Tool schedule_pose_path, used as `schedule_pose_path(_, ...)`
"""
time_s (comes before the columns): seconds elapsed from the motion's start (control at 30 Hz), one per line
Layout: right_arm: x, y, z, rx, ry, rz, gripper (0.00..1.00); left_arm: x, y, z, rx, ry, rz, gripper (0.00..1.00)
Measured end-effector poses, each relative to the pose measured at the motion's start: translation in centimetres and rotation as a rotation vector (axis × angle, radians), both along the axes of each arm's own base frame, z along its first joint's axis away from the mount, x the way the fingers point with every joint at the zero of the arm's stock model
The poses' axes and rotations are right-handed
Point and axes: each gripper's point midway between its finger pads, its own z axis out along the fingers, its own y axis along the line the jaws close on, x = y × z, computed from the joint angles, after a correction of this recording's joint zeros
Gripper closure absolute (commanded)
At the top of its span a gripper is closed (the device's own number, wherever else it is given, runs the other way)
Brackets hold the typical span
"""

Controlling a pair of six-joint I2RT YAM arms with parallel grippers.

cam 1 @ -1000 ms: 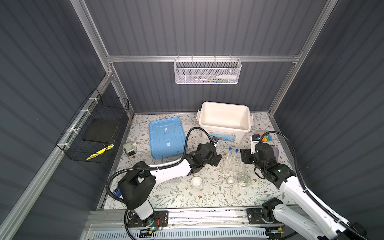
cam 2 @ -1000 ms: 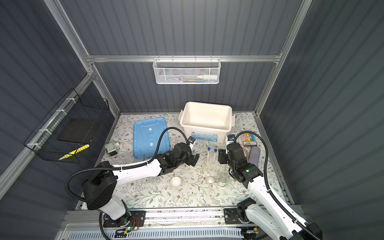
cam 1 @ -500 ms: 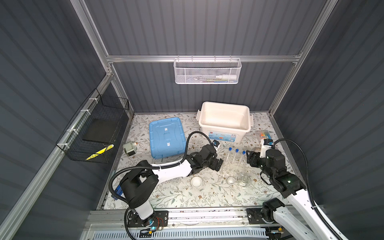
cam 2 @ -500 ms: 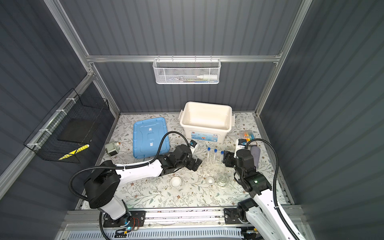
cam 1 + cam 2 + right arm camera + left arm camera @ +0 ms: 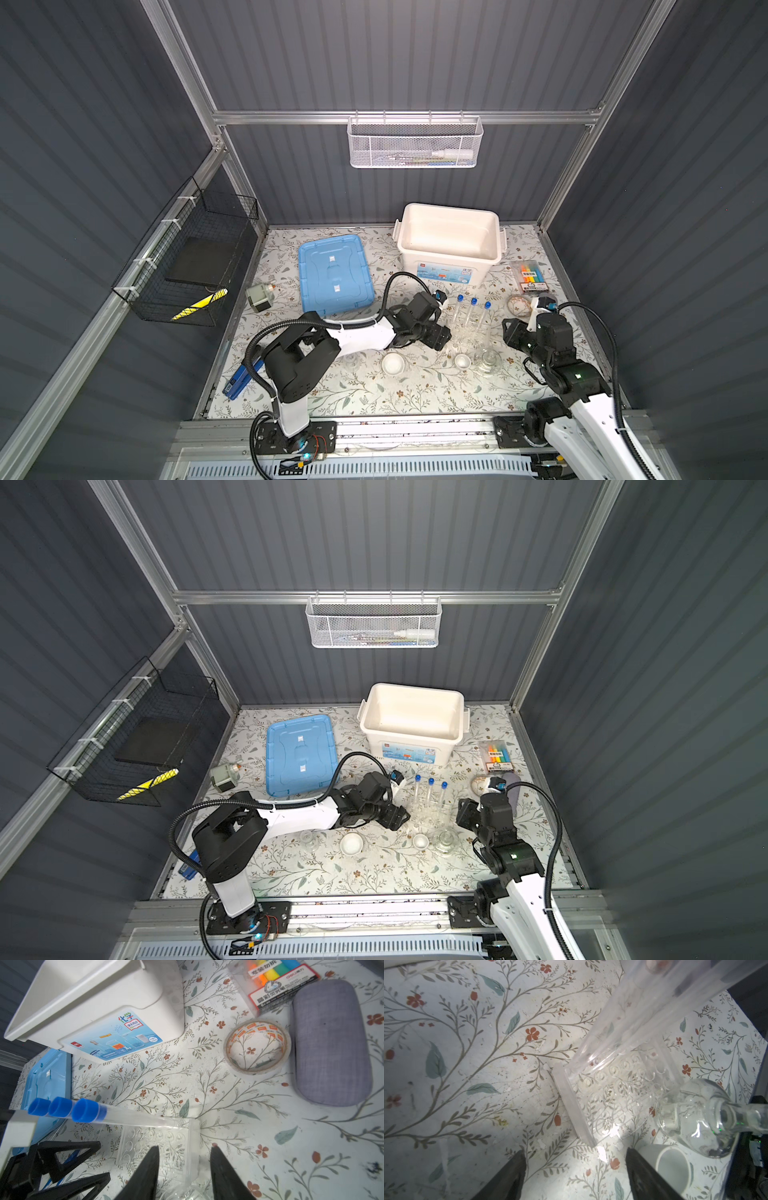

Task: Organize the chemistry lab equipment

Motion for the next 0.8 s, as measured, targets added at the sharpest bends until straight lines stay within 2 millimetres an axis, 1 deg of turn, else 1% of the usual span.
schedule_pose_path(0.13,-0.3,0.3,-2.3,0.064,0.086,-0.004,0.64,-0.3,-0.4,-0.5,-0.002,0.033,-0.014,0.25)
schedule_pose_path(0.27,-0.4,0.9,-4.3,0.134,0.159,0.006,0.63,-0.6,-0.5,-0.7,-0.002,0.049,-0.019,0.26)
schedule_pose_path(0.57,0.1,2.5,-6.1,0.273,0.204,0.05,0.65,-0.7,-0.8,-0.6,-0.014,0.068,-0.019,0.3)
schedule_pose_path(0.8,0.5,3.0,-7.3,0.316,0.235,0.067,0.66,-0.8,-0.7,-1.9,0.005,0.095,-0.012,0.33)
